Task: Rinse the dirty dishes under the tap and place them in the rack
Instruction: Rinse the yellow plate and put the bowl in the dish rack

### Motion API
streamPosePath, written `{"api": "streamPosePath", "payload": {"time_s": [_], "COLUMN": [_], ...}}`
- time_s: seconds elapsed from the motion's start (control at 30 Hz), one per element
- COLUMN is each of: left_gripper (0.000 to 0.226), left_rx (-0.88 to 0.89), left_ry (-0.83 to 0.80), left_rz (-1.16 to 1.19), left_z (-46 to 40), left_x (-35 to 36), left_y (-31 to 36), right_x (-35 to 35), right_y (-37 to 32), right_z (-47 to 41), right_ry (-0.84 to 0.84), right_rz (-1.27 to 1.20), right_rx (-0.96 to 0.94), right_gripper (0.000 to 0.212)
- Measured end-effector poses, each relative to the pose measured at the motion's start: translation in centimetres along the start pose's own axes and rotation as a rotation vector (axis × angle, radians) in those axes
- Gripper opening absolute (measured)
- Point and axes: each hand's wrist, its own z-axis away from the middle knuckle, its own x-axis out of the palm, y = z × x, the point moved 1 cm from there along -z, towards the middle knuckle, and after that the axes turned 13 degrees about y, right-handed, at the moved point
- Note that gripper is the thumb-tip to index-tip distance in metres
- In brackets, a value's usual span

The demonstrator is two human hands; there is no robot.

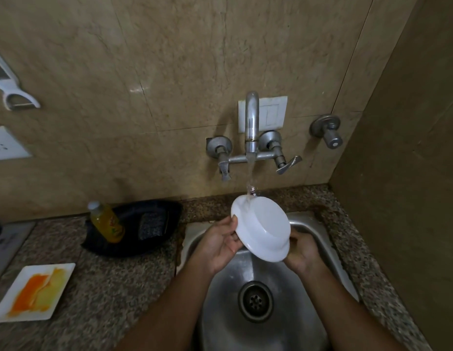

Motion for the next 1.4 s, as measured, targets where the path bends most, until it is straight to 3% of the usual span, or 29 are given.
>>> {"api": "streamPosePath", "payload": {"time_s": [0.17,0.23,0.33,0.4,0.47,0.63,0.87,1.0,1.13,1.3,1.4], "left_gripper": [0.029,0.031,0.06,0.067,0.057,0.03,0.015,0.017,0.046,0.046,0.044], "left_rx": [0.026,0.031,0.014,-0.007,-0.024,-0.026,0.01,-0.004,-0.003,0.056,0.131], "left_ry": [-0.063,-0.102,-0.137,-0.127,-0.061,0.204,0.269,0.251,0.289,0.356,0.391], "left_rz": [-0.138,-0.181,-0.23,-0.248,-0.24,-0.113,-0.226,-0.206,-0.152,-0.085,-0.104], "left_z": [0.1,0.1,-0.3,-0.3,-0.3,-0.4,-0.3,-0.2,-0.1,0.1,-0.2], "left_x": [-2.1,-3.2,-4.7,-5.5,-6.3,-6.6,-5.3,-5.5,-6.5,-5.8,-4.6], "left_y": [-0.4,-0.3,-0.1,0.0,0.1,0.3,1.4,1.5,0.7,0.0,0.1], "right_x": [-0.1,-0.2,-0.1,0.3,0.4,1.6,2.2,2.0,1.4,1.5,1.8], "right_y": [0.1,0.1,-0.1,-0.1,0.0,0.7,0.6,0.5,1.4,2.3,2.6], "right_z": [0.4,0.5,1.0,1.5,1.5,2.0,2.1,2.5,2.5,2.9,3.0], "right_ry": [-0.046,-0.079,-0.166,-0.193,-0.2,-0.224,-0.23,-0.227,-0.17,-0.089,-0.01], "right_rz": [-0.064,-0.065,-0.054,-0.016,0.026,0.171,0.151,0.144,0.162,0.269,0.336], "right_rx": [0.018,-0.014,-0.069,-0.098,-0.142,-0.208,-0.203,-0.229,-0.197,-0.274,-0.184], "right_gripper": [0.033,0.047,0.077,0.057,0.041,0.04,0.04,0.041,0.04,0.036,0.042]}}
